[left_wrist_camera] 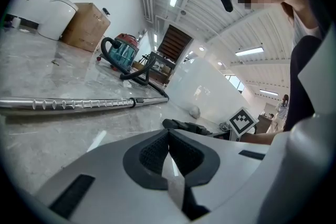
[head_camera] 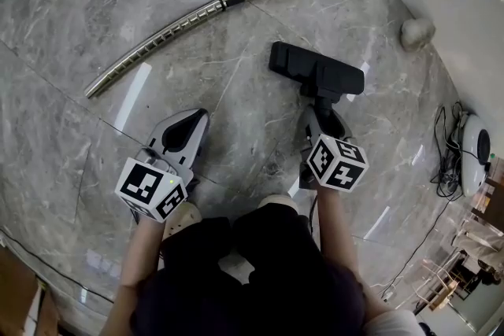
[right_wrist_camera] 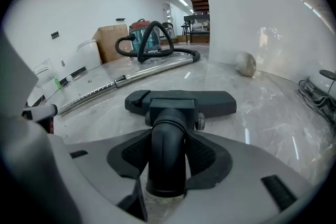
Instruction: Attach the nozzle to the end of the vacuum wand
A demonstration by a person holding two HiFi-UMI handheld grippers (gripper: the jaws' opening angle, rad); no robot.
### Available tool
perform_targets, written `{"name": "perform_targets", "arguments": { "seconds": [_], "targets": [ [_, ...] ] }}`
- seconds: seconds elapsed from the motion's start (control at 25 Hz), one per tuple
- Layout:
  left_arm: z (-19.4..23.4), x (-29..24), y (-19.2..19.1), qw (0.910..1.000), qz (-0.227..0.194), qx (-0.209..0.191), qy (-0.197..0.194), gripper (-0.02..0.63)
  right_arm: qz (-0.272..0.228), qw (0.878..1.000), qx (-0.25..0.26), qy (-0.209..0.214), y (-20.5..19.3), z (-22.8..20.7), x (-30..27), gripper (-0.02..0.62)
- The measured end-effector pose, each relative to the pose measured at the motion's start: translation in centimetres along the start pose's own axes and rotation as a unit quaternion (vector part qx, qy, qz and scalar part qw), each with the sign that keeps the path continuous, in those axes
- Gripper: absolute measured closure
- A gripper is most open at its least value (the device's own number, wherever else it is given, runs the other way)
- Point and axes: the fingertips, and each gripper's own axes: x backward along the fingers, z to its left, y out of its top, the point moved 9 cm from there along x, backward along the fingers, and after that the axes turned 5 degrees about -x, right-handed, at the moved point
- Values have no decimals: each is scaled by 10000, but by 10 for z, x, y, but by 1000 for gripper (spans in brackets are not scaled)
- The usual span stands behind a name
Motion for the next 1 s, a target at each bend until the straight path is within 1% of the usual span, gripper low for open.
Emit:
{"name": "perform_targets", "arguments": {
  "seconds": [0.12, 0.28, 0.4, 0.48, 0.6, 0.68, 0.76, 0.84, 0.92, 1.0],
  "targets": [
    [-3, -1, -2, 9999, 50, 40, -96, 598, -303, 9992, 71, 267, 8, 5, 3, 399],
    [-6, -1, -2, 9999, 63, 55, -144, 597, -692, 9947, 269, 711, 19, 22, 9, 400],
    [-7, -1, 0, 9999, 82, 42, -137, 597, -910, 9897, 440, 1010, 26, 37, 13, 400],
    [-7, 0, -1, 9998, 111, 116, -151, 597, -1023, 9861, 531, 1193, 30, 45, 15, 400],
    [-6, 0, -4, 9989, 208, 302, -280, 597, -1165, 9792, 713, 1502, 32, 56, 16, 400],
    [-4, 1, -4, 9990, 263, 273, -256, 595, -1196, 9742, 856, 1712, 31, 65, 15, 400],
    [1, 6, -1, 9994, 258, 193, -148, 595, -1191, 9681, 1025, 1951, 29, 76, 14, 400],
    [9, 16, 2, 9995, 189, 237, -41, 595, -1155, 9595, 1254, 2243, 25, 90, 13, 400],
    [19, 30, 4, 9994, 104, 325, 107, 595, -1104, 9478, 1511, 2581, 21, 106, 13, 400],
    [28, 46, 6, 9989, 48, 372, 265, 595, -1037, 9335, 1763, 2946, 17, 125, 13, 400]
  ]
}}
